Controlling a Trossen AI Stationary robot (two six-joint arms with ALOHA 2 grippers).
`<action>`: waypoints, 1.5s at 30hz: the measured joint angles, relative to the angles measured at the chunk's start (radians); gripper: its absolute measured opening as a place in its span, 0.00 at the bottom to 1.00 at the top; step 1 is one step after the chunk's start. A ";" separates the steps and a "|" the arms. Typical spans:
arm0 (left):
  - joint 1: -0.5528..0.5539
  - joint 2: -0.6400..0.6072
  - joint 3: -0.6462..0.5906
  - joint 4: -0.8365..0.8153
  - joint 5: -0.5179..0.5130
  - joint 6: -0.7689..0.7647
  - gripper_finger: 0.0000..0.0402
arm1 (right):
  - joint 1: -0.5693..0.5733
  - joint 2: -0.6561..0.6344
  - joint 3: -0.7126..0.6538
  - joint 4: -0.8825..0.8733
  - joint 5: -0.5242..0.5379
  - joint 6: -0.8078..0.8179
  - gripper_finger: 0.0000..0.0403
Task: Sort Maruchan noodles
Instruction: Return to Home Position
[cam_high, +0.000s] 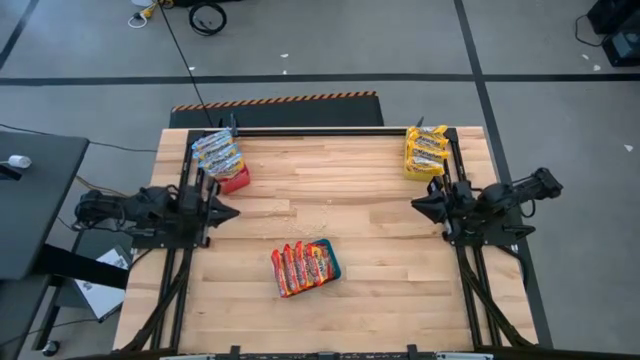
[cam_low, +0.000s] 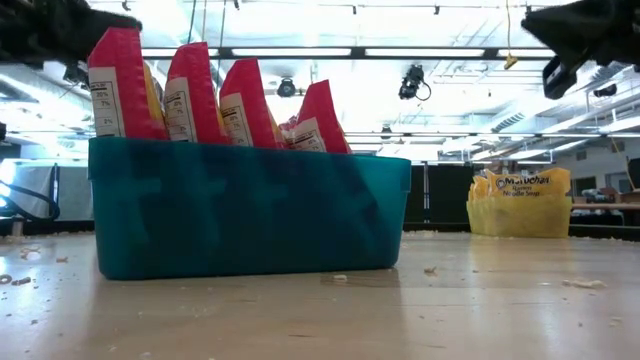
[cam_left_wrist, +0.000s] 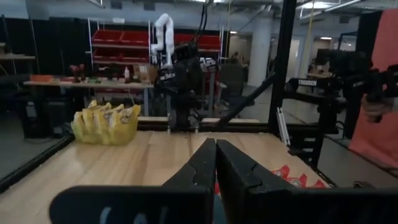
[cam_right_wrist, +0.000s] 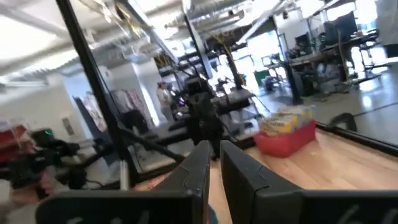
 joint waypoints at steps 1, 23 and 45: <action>0.000 0.001 0.013 -0.009 0.000 0.010 0.05 | -0.004 0.000 0.002 0.014 -0.015 0.008 0.11; 0.000 0.004 0.026 -0.061 -0.064 0.155 0.05 | -0.496 0.001 -0.077 -0.026 -0.446 0.006 0.11; 0.000 0.004 0.026 -0.061 -0.064 0.155 0.05 | -0.505 0.005 -0.077 -0.029 -0.385 -0.057 0.11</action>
